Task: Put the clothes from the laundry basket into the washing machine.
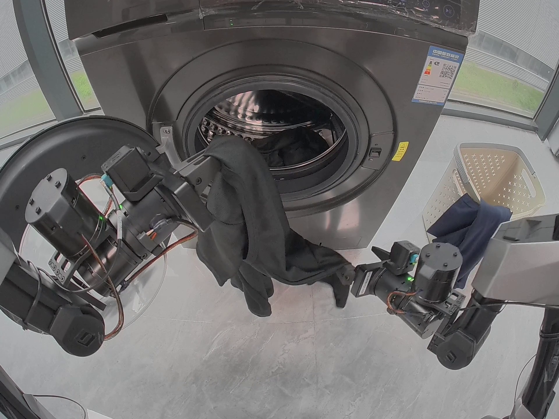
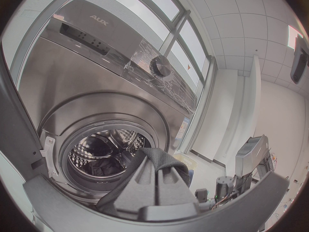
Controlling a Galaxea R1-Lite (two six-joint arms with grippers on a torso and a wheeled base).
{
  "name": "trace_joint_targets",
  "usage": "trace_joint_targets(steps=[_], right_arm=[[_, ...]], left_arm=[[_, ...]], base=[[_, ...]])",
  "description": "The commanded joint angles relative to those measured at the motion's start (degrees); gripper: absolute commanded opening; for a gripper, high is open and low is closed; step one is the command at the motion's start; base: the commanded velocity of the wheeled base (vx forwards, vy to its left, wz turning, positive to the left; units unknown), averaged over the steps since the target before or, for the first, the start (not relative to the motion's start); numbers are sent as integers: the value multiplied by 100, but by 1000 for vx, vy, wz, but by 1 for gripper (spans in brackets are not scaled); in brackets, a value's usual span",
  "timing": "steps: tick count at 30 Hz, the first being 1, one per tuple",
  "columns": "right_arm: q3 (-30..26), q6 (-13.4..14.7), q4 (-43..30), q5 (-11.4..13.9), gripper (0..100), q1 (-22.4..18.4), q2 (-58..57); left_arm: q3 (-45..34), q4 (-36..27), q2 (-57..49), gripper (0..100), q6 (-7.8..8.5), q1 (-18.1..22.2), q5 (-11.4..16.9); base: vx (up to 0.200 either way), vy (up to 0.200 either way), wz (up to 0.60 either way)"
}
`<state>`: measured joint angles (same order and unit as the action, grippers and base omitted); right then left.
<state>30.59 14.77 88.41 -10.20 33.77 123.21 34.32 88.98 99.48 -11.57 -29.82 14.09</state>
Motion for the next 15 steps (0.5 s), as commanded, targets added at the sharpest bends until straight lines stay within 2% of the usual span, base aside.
trace_joint_targets(steps=[1,10,15], right_arm=[[35,-80,10,1,100,-55,748],[290,-177,1,-8,100,-90,792],[-97,-168,10,-34,100,-151,898]], left_arm=[[49,-3,2,0,6,11,-3],[31,5,-7,0,14,-24,-12],[84,-3,-16,0,6,37,-12]], base=[[0,0,0],[0,0,0],[0,0,0]])
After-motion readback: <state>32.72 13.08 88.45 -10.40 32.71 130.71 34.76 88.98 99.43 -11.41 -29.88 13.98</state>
